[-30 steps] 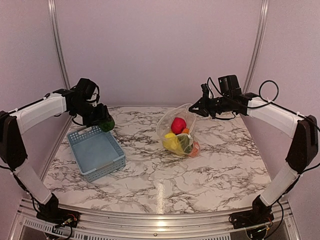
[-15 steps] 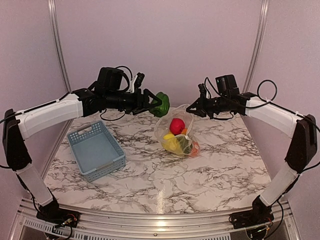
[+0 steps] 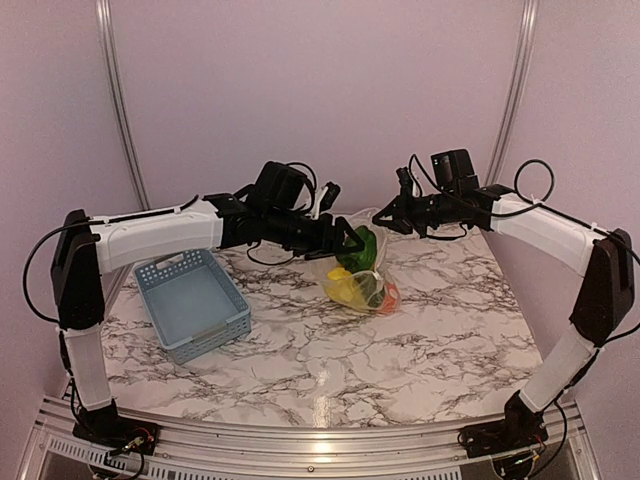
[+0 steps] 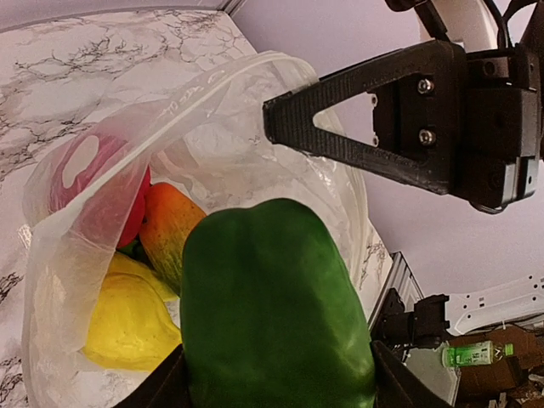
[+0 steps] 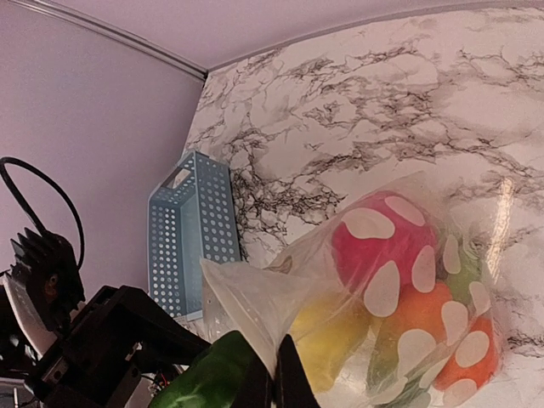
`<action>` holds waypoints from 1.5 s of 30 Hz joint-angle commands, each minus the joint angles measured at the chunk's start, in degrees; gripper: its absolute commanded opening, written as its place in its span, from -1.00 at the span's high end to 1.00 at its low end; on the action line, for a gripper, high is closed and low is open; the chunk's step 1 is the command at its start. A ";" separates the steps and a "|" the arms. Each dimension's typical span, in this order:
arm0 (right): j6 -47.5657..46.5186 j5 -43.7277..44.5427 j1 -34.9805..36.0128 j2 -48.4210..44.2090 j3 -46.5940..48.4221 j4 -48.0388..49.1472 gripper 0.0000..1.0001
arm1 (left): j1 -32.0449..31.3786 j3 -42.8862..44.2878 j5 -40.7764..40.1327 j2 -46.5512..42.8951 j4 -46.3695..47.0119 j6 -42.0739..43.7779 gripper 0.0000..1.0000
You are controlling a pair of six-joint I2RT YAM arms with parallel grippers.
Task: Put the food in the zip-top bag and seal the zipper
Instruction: Place the fake vegetable in the zipper food storage bag, then adjust the zipper food storage bag at the center of the board.
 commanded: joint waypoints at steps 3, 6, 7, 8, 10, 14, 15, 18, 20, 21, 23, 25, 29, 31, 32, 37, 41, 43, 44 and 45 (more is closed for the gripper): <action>0.37 -0.52 0.49 -1.01 1.54 -0.01 1.00 | -0.68 -0.85 -4.28 2.68 -0.59 -2.88 -0.13; 0.60 -0.52 0.58 -1.00 1.73 0.11 1.00 | -0.77 -0.83 -8.46 3.74 -1.72 -4.55 -0.20; 0.64 -0.53 0.62 -0.91 1.78 0.05 1.00 | -0.76 -0.82 -9.23 4.04 -1.86 -4.96 -0.23; 0.67 -0.52 0.62 -0.90 1.86 0.03 1.00 | -0.80 -0.59 -9.72 4.49 -1.97 -5.19 -0.27; 0.63 -0.55 0.70 -0.81 2.02 -0.04 1.00 | -0.77 0.83 -10.43 5.80 -3.41 -5.17 -0.31; 0.62 -0.46 0.71 -0.86 1.98 -0.15 1.00 | -0.79 4.28 -9.13 8.39 -6.43 -4.75 -0.51; 0.62 -0.48 0.72 -0.87 1.97 -0.19 1.00 | -0.78 4.89 -8.23 8.84 -6.69 -4.37 -0.62; 0.45 -0.49 0.72 -0.85 1.81 -0.15 1.00 | -0.75 5.40 -6.23 8.25 -6.00 -2.05 -0.98; 0.49 -0.40 0.71 -0.88 1.58 -0.08 1.00 | -0.76 5.59 -5.98 6.92 -5.98 -0.51 -0.98; 0.53 -0.35 0.71 -0.87 1.54 0.02 1.00 | -0.80 5.66 -6.00 6.02 -6.16 0.26 -0.98; 0.64 -0.34 0.71 -0.86 1.41 0.24 1.00 | -0.79 5.83 -7.02 3.88 -6.80 1.95 -0.98; 0.77 -0.37 0.72 -0.81 1.27 0.50 1.00 | -0.75 5.67 -8.36 1.39 -7.12 3.75 -0.98; 0.91 -0.44 0.80 -0.88 1.05 0.79 1.00 | -0.82 0.30 -10.16 -5.95 -3.15 9.32 -0.98; 0.73 -0.68 0.93 -0.88 1.01 0.69 1.00 | -1.53 -6.35 -12.90 -11.54 1.94 15.12 -0.98; 0.65 -0.68 0.96 -0.91 0.96 0.52 1.00 | -2.20 -10.28 -14.76 -14.53 4.87 18.60 -0.98; -0.74 -1.22 1.90 -1.39 1.17 -0.82 1.00 | -3.00 -19.97 -14.35 -23.81 5.34 32.01 -0.98; -3.19 -3.25 3.51 -1.29 2.77 -3.47 1.00 | -4.15 -17.63 -15.31 -23.58 -5.19 39.70 -0.68; -5.08 -4.61 4.43 -0.86 4.63 -6.53 1.00 | -6.97 -18.24 -16.86 -24.95 -6.86 44.08 -0.64; -6.01 -5.43 4.89 -0.61 6.30 -8.26 1.00 | -8.57 -17.98 -17.51 -25.32 -8.17 46.31 -0.62; -6.89 -6.02 5.32 -0.43 7.46 -10.26 1.00 | -10.28 -17.46 -18.37 -25.47 -9.83 48.41 -0.62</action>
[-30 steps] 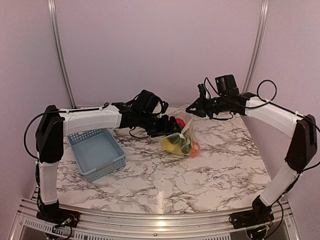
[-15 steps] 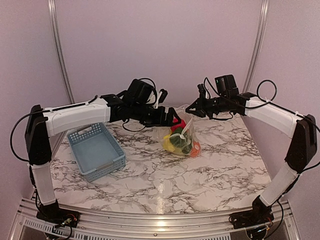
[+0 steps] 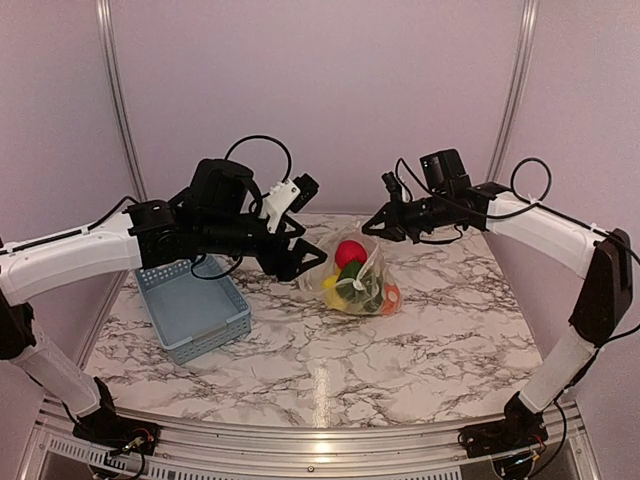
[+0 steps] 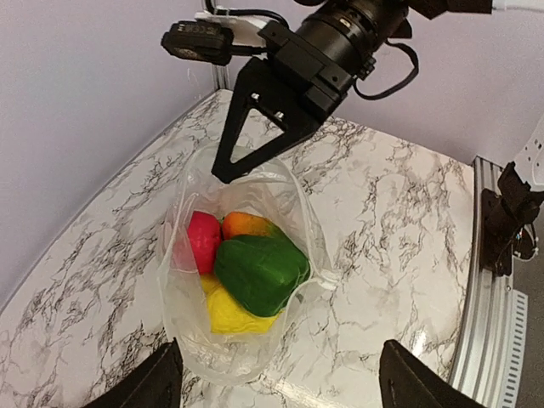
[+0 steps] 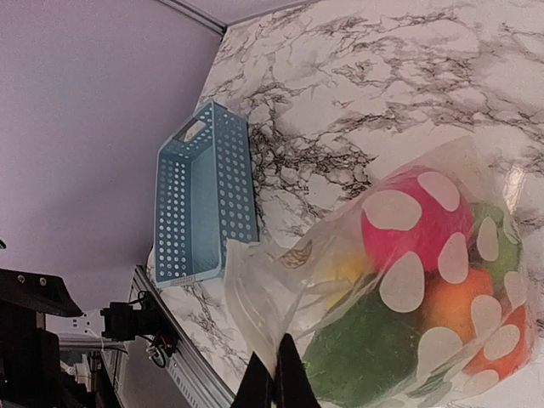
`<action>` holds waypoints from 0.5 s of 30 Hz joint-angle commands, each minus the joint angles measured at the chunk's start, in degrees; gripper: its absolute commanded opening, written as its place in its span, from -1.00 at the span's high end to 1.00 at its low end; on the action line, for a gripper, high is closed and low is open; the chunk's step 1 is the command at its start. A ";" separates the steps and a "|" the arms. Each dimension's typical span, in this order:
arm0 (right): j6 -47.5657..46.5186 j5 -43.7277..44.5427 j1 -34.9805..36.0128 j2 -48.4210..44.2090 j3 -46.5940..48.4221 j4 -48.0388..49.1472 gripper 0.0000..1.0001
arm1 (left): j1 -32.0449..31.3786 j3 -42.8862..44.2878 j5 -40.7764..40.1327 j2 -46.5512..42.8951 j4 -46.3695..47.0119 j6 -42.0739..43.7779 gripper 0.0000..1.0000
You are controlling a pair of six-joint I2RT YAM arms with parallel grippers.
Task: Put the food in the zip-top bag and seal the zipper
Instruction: Adjust the zipper food storage bag at the center of the board.
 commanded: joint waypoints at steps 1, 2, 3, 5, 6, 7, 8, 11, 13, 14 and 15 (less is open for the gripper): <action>-4.93 -4.63 2.48 -0.39 7.51 -8.03 1.00 | -7.01 1.12 -3.93 -0.94 -10.18 14.39 -0.62; -5.67 -5.30 2.84 -0.31 8.27 -9.23 1.00 | -8.64 1.64 -4.88 -0.73 -11.84 16.17 -0.61; -6.13 -5.88 2.94 -0.29 8.92 -10.24 1.00 | -9.97 2.10 -5.50 -0.44 -13.11 17.78 -0.62; -6.86 -6.63 3.01 -0.07 10.04 -11.66 1.00 | -12.00 2.72 -5.96 0.21 -14.87 19.55 -0.63; -7.64 -6.72 3.02 0.31 10.62 -12.57 1.00 | -12.74 2.59 -6.42 0.71 -15.28 20.18 -0.64; -8.40 -6.62 2.97 0.69 10.97 -13.09 1.00 | -13.34 2.28 -6.92 1.18 -15.32 20.47 -0.66; -9.19 -6.26 3.01 1.14 11.24 -13.67 1.00 | -13.87 1.80 -8.33 1.72 -15.11 20.69 -0.68; -10.64 -6.21 3.07 2.88 11.06 -14.24 1.00 | -14.78 1.78 -8.31 3.73 -14.72 20.27 -0.70; -10.99 -6.59 3.02 3.81 10.55 -13.93 1.00 | -15.39 1.98 -8.08 5.05 -15.02 20.45 -0.70; -11.18 -6.78 3.00 4.17 10.38 -13.82 1.00 | -15.79 2.00 -8.11 5.63 -15.40 21.20 -0.70; -11.40 -6.94 3.00 4.47 10.21 -13.77 1.00 | -16.29 1.77 -8.76 6.08 -15.69 22.01 -0.70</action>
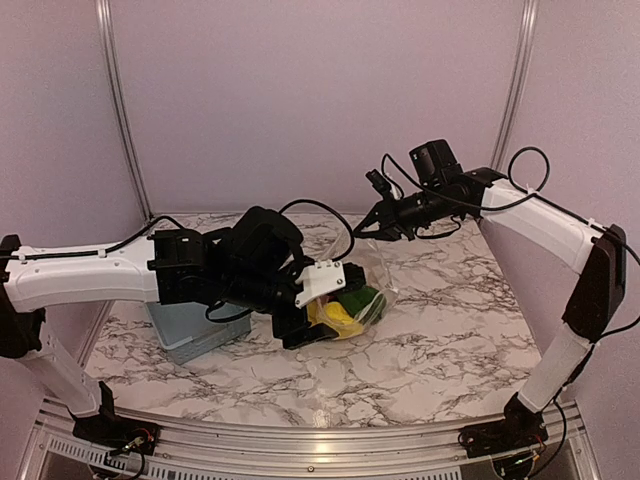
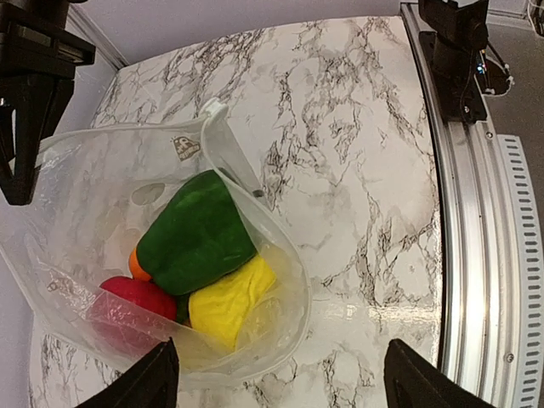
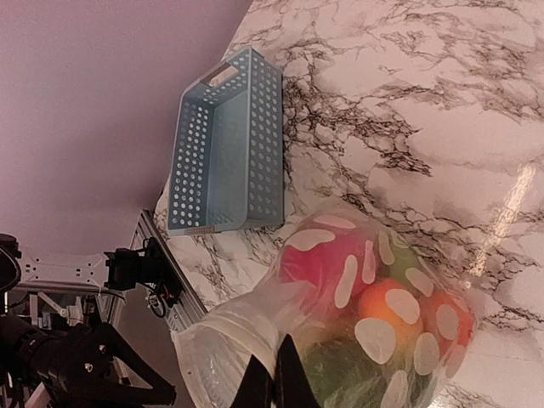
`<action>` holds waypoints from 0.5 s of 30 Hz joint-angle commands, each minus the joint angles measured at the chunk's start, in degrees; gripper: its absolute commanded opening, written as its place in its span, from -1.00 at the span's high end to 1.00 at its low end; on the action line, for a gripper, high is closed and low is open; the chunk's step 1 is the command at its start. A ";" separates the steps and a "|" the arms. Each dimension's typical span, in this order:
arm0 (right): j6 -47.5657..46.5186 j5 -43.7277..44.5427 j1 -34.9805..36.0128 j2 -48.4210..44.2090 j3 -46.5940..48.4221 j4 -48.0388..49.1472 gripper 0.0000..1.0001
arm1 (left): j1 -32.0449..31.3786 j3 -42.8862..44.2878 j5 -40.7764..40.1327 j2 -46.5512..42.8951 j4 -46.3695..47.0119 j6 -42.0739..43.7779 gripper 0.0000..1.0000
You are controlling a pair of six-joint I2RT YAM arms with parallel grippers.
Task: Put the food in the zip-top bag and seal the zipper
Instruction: Adjust the zipper food storage bag at the center of the board, then pass from the right arm to the left
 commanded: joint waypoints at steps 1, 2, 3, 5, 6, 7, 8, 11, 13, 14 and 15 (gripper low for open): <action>-2.70 -1.44 0.41 2.19 1.18 -0.81 1.00 | -1.87 0.61 -2.74 3.03 -3.63 3.92 -0.70; -2.89 -1.49 0.42 2.45 1.09 -0.87 1.00 | -2.39 0.51 -4.07 3.60 -3.98 4.99 -0.69; -3.07 -1.55 0.38 2.59 1.04 -0.98 1.00 | -2.80 0.40 -5.15 3.93 -4.16 6.01 -0.68; -3.34 -1.72 0.41 2.77 0.84 -0.95 1.00 | -3.22 0.61 -7.10 4.61 -3.90 7.52 -0.66; -3.45 -1.77 0.40 2.80 0.77 -0.95 1.00 | -3.34 0.76 -7.83 4.86 -3.59 8.55 -0.64; -3.55 -1.81 0.39 2.88 0.66 -0.90 1.00 | -3.36 0.99 -8.39 5.29 -3.47 9.35 -0.61; -3.56 -1.82 0.37 2.89 0.50 -0.86 1.00 | -3.43 1.28 -9.24 5.68 -3.46 10.06 -0.54; -3.64 -1.91 0.35 3.05 0.21 -0.72 1.00 | -3.45 1.86 -11.65 7.06 -3.52 11.93 -0.36; -3.51 -1.99 0.45 3.06 0.16 -0.52 1.00 | -3.43 1.91 -13.83 7.62 -3.61 12.67 -0.27; -3.42 -2.07 0.43 2.99 0.15 -0.39 1.00 | -3.45 1.90 -14.71 7.82 -3.81 13.17 -0.23; -3.40 -2.08 0.42 2.93 0.12 -0.29 1.00 | -3.45 1.83 -15.53 7.91 -4.04 13.54 -0.16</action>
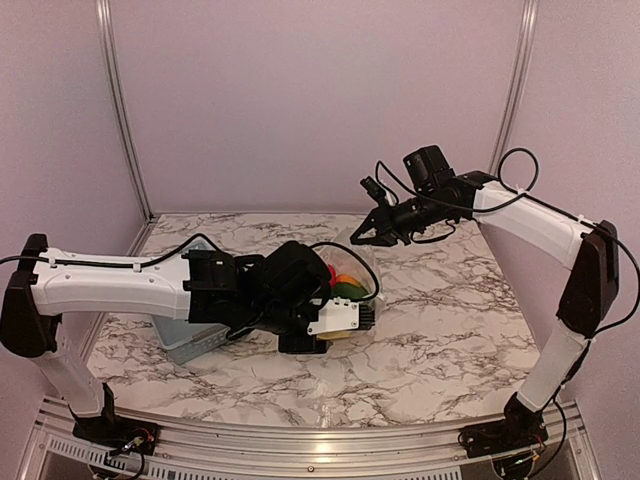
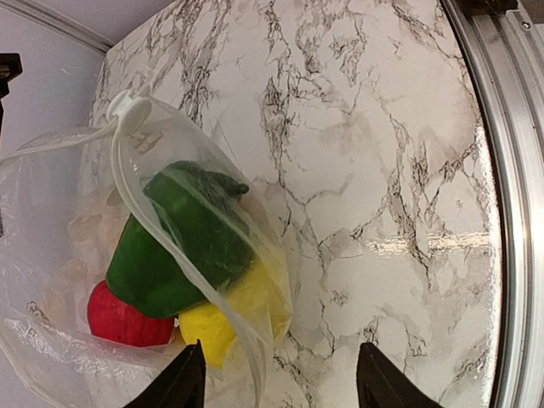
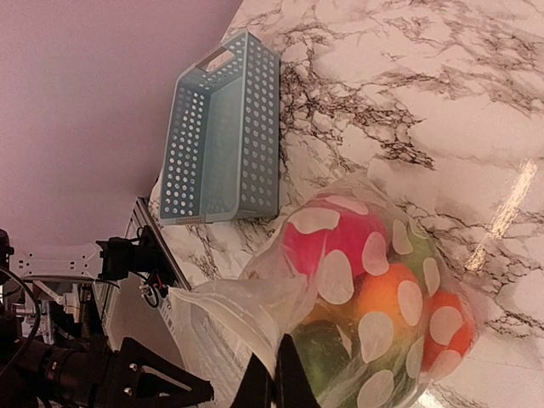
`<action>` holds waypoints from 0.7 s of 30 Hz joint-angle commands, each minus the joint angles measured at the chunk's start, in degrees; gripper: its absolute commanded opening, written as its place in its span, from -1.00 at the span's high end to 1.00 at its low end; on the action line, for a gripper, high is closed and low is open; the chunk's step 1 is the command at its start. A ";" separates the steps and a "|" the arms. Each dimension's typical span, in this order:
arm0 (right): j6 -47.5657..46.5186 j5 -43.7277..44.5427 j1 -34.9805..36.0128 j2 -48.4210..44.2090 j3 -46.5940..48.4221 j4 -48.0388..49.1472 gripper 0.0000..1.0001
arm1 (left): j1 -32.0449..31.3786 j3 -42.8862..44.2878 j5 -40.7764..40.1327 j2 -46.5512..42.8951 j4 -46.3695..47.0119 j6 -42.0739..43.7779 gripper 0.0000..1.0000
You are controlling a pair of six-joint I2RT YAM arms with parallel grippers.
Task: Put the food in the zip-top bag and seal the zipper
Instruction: Pass from the right arm to the left
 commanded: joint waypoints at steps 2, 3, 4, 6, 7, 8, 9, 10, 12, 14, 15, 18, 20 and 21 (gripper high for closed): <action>-0.71 -0.66 0.41 0.00 0.09 0.13 1.00 | 0.05 1.26 -6.92 1.67 -2.48 4.10 -0.01; -0.71 -0.66 0.39 -0.05 0.06 0.12 1.00 | 0.30 1.43 -7.24 1.90 -3.08 4.32 0.06; -0.75 -0.66 0.44 -0.14 -0.03 0.14 1.00 | 0.64 1.69 -7.18 2.21 -3.68 4.20 0.12; -0.77 -0.58 0.44 -0.40 -0.40 0.18 1.00 | 1.49 3.01 -6.23 3.05 -4.58 2.88 0.33; -0.79 -0.51 0.35 -0.56 -0.59 0.26 1.00 | 1.90 3.94 -5.53 3.63 -4.91 2.01 0.47; -0.72 -0.49 0.35 -0.69 -0.86 0.36 1.00 | 2.26 4.89 -4.76 4.20 -5.17 0.98 0.64; -0.66 -0.55 0.33 -0.88 -1.03 0.41 0.98 | 2.53 5.70 -4.03 4.72 -5.09 0.38 0.79; -0.49 -0.73 0.40 -1.09 -1.02 0.34 0.94 | 2.80 6.65 -3.62 5.25 -4.89 -0.19 0.96; 0.50 -3.48 0.20 -1.25 0.49 -1.36 0.65 | 3.12 8.18 -3.56 5.92 -4.53 -1.55 1.00; 0.99 -7.46 0.17 -1.87 3.37 -4.02 0.39 | 3.35 10.28 -3.08 5.63 -4.56 -3.62 1.00; 0.74 -7.52 0.21 -3.12 4.82 -4.91 0.30 | 3.47 11.02 -2.69 5.01 -4.54 -5.01 1.00; -2.42 -3.13 -0.23 -6.92 6.66 -7.68 0.06 | 3.75 12.50 -2.68 3.20 -5.90 -8.68 1.00; -6.22 1.04 -0.53 -9.33 5.60 -9.20 0.02 | 3.81 11.54 -4.12 2.66 -6.74 -9.88 1.00; -8.00 2.75 -0.55 -10.59 3.29 -9.15 0.02 | 3.89 10.46 -4.94 2.48 -6.88 -9.91 1.00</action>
